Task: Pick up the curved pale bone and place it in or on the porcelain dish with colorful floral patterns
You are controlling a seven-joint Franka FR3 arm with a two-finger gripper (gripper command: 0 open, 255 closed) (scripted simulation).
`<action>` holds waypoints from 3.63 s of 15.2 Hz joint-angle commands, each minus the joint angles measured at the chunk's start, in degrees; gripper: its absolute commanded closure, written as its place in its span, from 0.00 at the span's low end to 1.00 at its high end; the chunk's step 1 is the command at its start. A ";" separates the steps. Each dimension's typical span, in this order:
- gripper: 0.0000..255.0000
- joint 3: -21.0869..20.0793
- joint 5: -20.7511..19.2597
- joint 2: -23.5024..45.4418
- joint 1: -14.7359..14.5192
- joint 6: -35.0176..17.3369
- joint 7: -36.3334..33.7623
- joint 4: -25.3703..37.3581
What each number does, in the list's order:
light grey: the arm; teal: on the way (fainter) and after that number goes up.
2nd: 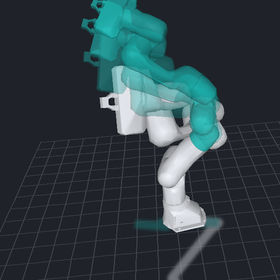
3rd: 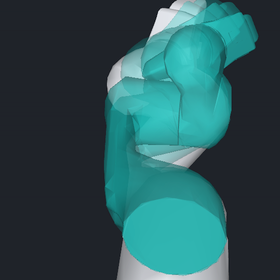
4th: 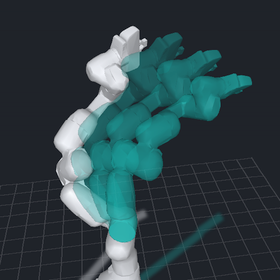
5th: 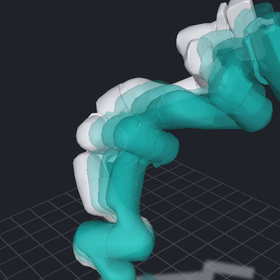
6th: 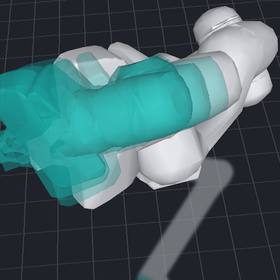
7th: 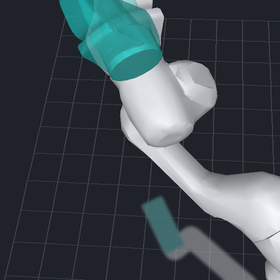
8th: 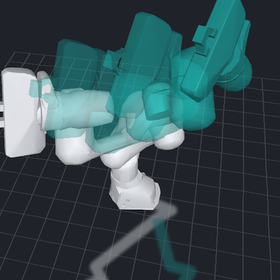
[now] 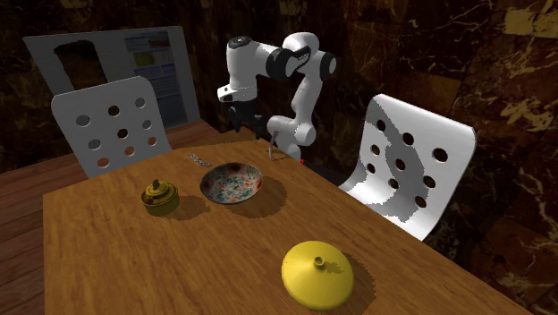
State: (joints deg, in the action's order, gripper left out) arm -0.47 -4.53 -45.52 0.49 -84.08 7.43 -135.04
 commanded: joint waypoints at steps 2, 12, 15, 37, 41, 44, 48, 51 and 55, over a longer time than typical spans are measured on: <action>0.00 -0.27 1.53 -1.31 -0.41 1.00 -0.62 -0.07; 0.00 -2.63 14.11 -11.31 -3.28 7.13 -6.92 -1.00; 0.00 -2.98 14.40 -12.53 -3.34 5.40 -6.87 -3.93; 0.00 -3.11 14.84 -12.63 -3.36 4.04 -7.12 -6.55; 0.00 -5.61 10.42 -19.35 -4.29 -1.29 -4.97 -14.10; 0.00 -5.75 10.57 -20.23 -4.58 -3.10 -5.06 -16.80; 0.00 -6.00 10.83 -21.20 -4.83 -5.29 -5.09 -19.96; 0.00 -5.94 10.77 -21.19 -4.93 -5.30 -5.16 -19.96; 0.00 -5.95 10.79 -21.19 -4.90 -5.30 -5.14 -19.96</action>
State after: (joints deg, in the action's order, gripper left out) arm -6.17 5.93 -57.40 -3.39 -87.07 1.93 -151.63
